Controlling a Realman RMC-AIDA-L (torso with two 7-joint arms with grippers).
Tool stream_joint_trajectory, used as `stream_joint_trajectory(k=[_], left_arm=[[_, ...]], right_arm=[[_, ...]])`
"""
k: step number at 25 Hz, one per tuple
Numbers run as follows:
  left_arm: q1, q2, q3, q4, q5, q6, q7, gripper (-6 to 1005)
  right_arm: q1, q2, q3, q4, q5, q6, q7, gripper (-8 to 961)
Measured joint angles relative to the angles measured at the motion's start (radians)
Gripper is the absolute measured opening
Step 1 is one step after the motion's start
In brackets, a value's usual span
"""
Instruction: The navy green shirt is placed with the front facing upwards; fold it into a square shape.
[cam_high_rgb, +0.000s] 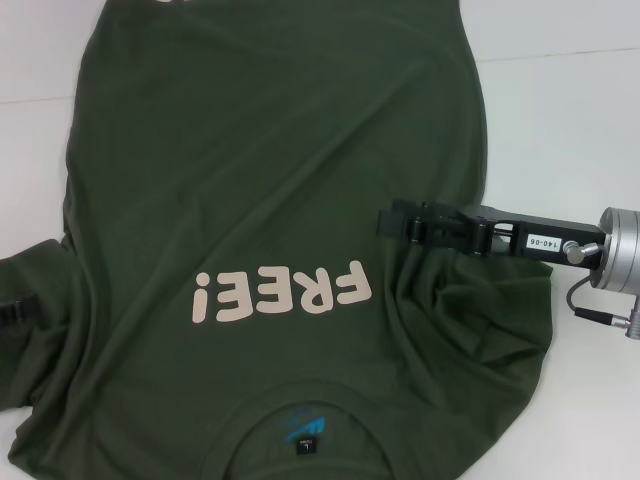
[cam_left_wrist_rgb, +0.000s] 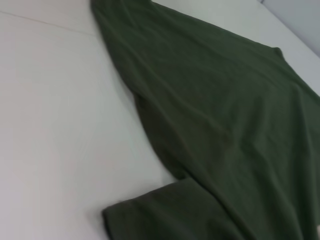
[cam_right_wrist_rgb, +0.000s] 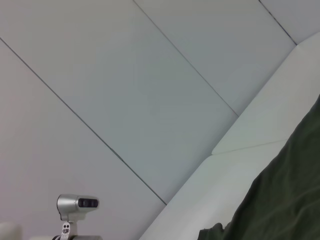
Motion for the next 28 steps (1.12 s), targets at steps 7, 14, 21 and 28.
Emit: stream_joint_trajectory(k=[7, 14, 21, 28], left_arm=[[0.014, -0.001, -0.01, 0.013, -0.001, -0.031, 0.003, 903], [0.024, -0.001, -0.019, 0.02, 0.005, -0.033, 0.002, 903], [0.027, -0.002, -0.019, 0.023, 0.024, -0.025, -0.003, 902], [0.026, -0.002, -0.003, 0.021, 0.032, -0.022, -0.005, 885]], right_arm=[[-0.002, 0.001, 0.0, 0.0, 0.0, 0.0, 0.0, 915], [-0.002, 0.002, 0.0, 0.0, 0.0, -0.001, 0.0, 915], [-0.002, 0.002, 0.0, 0.0, 0.0, -0.002, 0.0, 915], [-0.003, 0.001, 0.0, 0.0, 0.0, -0.002, 0.0, 914]])
